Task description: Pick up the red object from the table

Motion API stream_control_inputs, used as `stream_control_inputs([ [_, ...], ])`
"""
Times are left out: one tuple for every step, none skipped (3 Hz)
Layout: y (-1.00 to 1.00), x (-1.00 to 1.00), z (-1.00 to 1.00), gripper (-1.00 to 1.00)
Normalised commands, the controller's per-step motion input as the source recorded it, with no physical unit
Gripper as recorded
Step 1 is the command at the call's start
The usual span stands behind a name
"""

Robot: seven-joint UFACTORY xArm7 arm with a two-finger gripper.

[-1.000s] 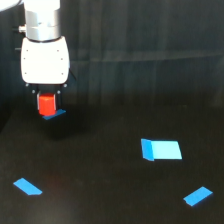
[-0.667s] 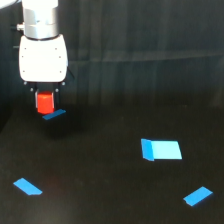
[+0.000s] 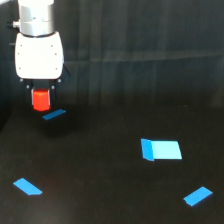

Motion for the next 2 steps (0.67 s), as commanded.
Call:
stream_control_inputs([
  [0.11, -0.1, 0.09, -0.88],
  [0.03, -0.23, 0.01, -0.91],
])
